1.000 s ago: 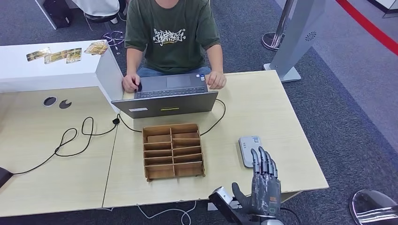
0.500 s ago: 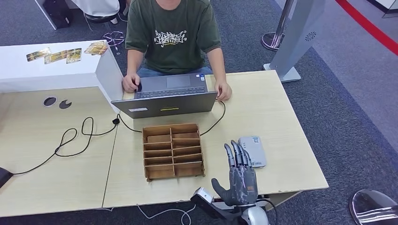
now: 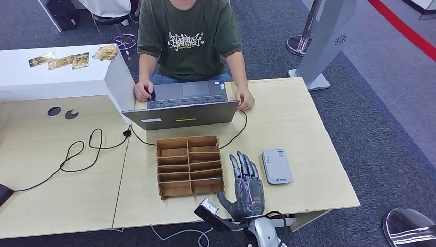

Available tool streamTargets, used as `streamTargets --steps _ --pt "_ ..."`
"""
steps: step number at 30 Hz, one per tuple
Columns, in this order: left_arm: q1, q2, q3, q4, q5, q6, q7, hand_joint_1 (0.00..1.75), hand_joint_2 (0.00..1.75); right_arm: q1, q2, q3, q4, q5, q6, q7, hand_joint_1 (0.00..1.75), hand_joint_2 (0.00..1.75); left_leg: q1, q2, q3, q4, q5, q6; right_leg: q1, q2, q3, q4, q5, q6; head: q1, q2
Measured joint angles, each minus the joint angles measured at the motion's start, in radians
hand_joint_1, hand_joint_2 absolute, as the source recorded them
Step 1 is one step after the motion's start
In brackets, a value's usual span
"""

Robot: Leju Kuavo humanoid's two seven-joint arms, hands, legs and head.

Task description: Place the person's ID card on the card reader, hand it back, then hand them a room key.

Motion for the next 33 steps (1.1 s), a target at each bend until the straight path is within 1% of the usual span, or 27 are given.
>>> streamTargets --steps 12,20,33 --pt "0.000 -0.001 0.000 0.000 0.003 0.003 -0.005 0.00 0.00 -0.001 0.001 -0.002 0.030 0.021 0.000 0.013 0.00 1.75 0.000 0.000 0.000 0.000 0.000 0.000 0.000 0.000 0.000 0.000 0.000 0.000 0.000 0.000" --pt "0.000 0.000 0.000 0.000 -0.010 -0.016 0.004 0.00 0.00 0.001 0.001 -0.002 0.024 0.053 0.004 0.032 0.00 1.75 0.000 0.000 0.000 0.000 0.000 0.000 0.000 0.000 0.000 0.000 0.000 0.000 0.000 0.000" --pt "-0.002 -0.001 0.000 0.000 -0.023 -0.019 -0.005 0.00 0.00 -0.031 0.021 0.009 0.024 0.051 0.002 0.012 0.00 1.75 0.000 0.000 0.000 0.000 0.000 0.000 0.000 0.000 0.000 0.000 0.000 0.000 0.000 0.000"
